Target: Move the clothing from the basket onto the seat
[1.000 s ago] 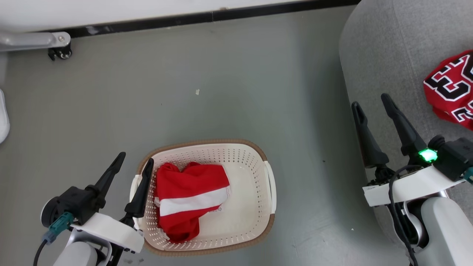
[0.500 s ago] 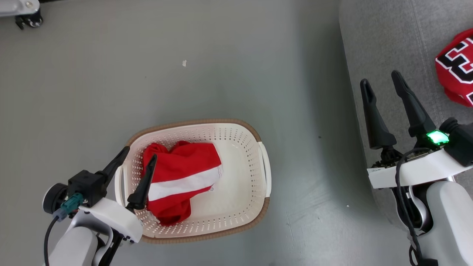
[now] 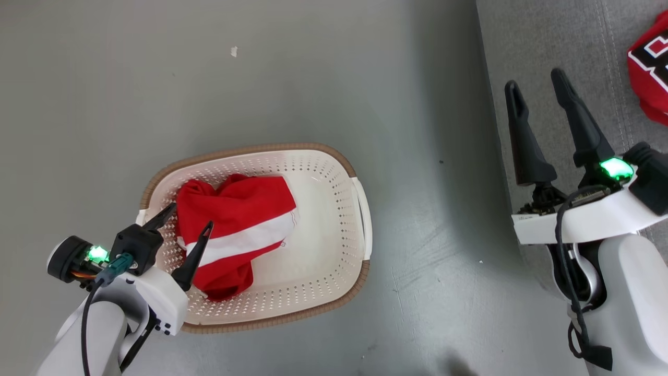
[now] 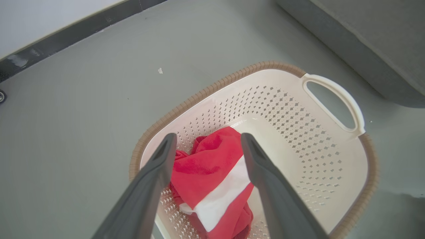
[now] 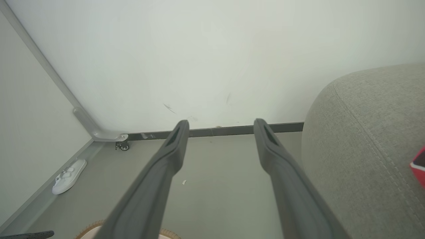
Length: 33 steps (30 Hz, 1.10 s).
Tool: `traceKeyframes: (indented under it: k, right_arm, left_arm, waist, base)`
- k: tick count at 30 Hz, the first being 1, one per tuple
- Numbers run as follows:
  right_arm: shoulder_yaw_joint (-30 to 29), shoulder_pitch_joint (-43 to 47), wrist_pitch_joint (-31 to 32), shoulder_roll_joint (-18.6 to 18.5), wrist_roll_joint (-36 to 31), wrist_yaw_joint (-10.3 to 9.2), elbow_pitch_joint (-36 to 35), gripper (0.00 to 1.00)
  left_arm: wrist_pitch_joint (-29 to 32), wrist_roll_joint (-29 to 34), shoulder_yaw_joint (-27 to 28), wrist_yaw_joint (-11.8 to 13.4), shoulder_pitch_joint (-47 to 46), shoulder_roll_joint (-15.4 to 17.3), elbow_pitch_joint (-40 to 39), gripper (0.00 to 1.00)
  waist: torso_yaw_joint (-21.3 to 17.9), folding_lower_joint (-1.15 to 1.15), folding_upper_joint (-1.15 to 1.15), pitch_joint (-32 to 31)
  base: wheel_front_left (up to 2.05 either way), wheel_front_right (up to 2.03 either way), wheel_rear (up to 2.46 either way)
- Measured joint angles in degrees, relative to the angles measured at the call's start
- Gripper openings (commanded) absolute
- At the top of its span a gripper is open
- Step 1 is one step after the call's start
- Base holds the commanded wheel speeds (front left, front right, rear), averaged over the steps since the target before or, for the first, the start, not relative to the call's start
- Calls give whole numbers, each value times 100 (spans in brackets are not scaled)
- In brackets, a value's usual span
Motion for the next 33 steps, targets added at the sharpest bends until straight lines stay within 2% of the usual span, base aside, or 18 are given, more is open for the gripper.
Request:
traceKeyframes:
  k: [10,21,33]
  right_arm:
    - [56,-268,0,104,0,0,-7,100]
    - [160,-499,0,143,0,0,-13,100]
    - [249,-712,0,163,0,0,-18,100]
  left_arm:
    - [123,261,-311,-45,-388,111,509,100]
    - [287,255,-377,-46,-873,-66,1053,100]
    - [561,567,-756,-47,-1347,-127,1581,100]
  waist:
    - [-180,0,0,347]
    - [-358,0,0,663]
    - [-526,0,0,961]
  base:
    - [0,0,0]
    - [0,0,0]
    - [0,0,0]
